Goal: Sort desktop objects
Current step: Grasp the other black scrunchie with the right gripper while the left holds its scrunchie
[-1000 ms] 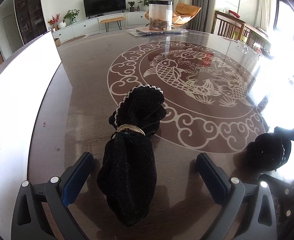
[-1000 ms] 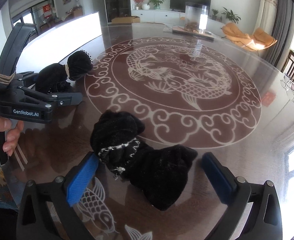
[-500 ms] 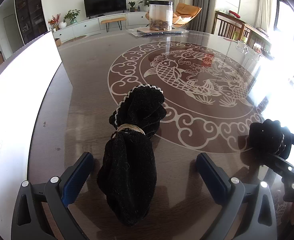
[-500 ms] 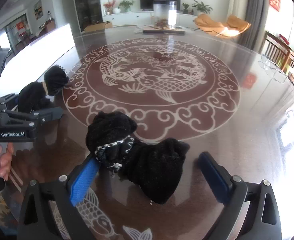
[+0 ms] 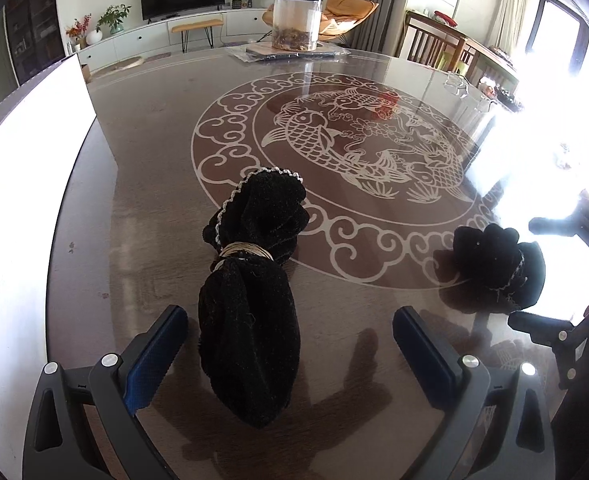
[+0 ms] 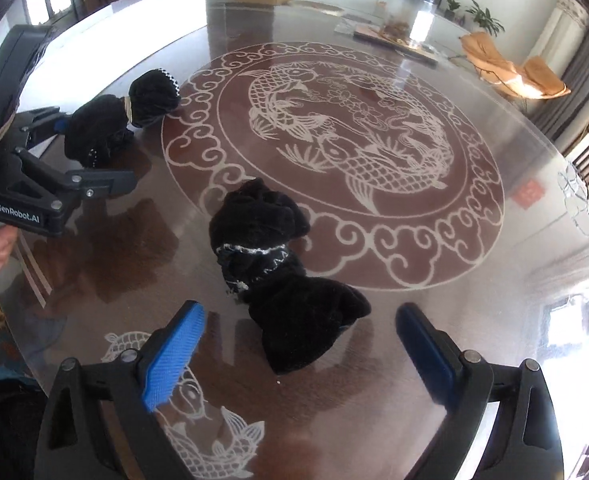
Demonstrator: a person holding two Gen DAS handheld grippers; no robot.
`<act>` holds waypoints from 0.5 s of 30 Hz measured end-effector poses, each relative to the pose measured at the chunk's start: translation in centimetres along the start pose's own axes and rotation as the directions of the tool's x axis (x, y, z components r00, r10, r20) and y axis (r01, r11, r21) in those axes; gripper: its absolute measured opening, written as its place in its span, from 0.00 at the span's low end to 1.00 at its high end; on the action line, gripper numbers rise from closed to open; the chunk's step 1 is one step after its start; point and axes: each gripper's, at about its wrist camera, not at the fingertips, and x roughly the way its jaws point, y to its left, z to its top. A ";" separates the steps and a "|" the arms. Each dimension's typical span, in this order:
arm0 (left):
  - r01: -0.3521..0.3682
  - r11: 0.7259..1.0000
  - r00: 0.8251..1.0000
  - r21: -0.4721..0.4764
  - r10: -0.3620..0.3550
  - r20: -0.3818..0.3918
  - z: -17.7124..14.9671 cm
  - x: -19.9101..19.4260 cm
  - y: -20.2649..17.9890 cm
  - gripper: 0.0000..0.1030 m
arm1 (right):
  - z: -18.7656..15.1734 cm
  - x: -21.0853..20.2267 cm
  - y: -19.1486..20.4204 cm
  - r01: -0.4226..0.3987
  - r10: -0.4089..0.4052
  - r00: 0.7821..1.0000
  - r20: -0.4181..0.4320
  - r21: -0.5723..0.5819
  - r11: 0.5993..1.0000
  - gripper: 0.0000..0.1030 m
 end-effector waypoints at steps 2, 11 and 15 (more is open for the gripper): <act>-0.022 1.000 1.000 -0.005 0.022 0.005 0.4 0.4 0.5 1.00 | 0.7 0.2 0.5 0.008 -0.008 1.000 0.003 -0.067 0.998 0.94; 0.062 0.997 0.994 -0.037 -0.059 0.091 -0.8 -1.9 1.7 0.25 | -0.3 -1.7 0.1 -0.126 0.119 0.992 0.051 0.154 0.980 0.34; 0.114 0.988 0.988 -0.106 -0.102 0.118 -2.2 -3.9 1.5 0.25 | -2.3 -2.6 -0.7 -0.120 0.105 0.992 0.068 0.287 0.950 0.34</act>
